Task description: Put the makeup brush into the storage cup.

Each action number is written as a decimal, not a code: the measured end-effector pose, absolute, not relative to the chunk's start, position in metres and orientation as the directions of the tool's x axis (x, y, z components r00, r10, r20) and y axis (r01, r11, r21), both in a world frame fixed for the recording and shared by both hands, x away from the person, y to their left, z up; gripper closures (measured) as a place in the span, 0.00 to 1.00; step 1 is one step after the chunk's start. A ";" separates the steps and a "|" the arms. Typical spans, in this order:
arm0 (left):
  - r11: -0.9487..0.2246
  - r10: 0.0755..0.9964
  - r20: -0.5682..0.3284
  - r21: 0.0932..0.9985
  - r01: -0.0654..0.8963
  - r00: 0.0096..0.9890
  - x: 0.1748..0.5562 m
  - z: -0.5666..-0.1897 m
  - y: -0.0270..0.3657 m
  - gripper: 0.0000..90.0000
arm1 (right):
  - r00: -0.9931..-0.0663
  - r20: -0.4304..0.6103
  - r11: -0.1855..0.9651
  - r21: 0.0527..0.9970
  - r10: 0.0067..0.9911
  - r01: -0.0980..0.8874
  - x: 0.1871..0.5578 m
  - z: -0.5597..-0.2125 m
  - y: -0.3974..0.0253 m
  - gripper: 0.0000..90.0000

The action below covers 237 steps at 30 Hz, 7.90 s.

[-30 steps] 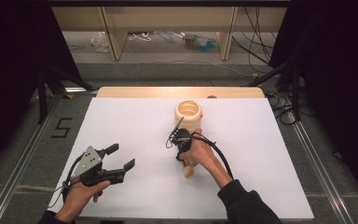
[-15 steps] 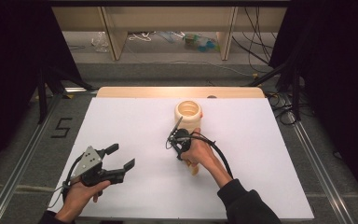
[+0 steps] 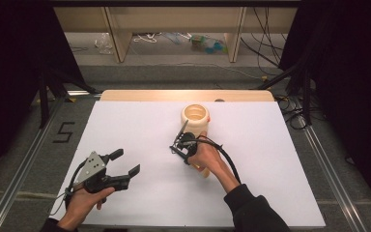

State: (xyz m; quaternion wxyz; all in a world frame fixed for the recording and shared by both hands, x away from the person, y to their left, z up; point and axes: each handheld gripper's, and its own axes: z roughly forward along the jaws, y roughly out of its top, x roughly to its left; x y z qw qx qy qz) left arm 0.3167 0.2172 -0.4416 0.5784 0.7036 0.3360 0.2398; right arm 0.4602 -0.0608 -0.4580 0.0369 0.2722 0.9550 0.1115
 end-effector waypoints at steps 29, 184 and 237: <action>-0.099 0.750 -0.053 0.977 0.191 0.660 0.317 -0.441 0.218 0.20 | -0.895 -0.064 0.881 0.220 0.441 0.418 0.455 -0.453 -0.054 0.82; -0.588 0.297 -0.042 0.779 0.218 0.954 0.295 -0.464 0.173 0.84 | -0.950 -0.172 0.938 0.186 -0.262 -0.293 0.318 -0.410 0.008 0.82; -0.446 0.487 -0.057 0.842 0.304 0.871 0.308 -0.451 0.191 0.84 | -0.892 -0.093 0.632 0.738 0.441 0.236 0.341 -0.374 -0.108 0.26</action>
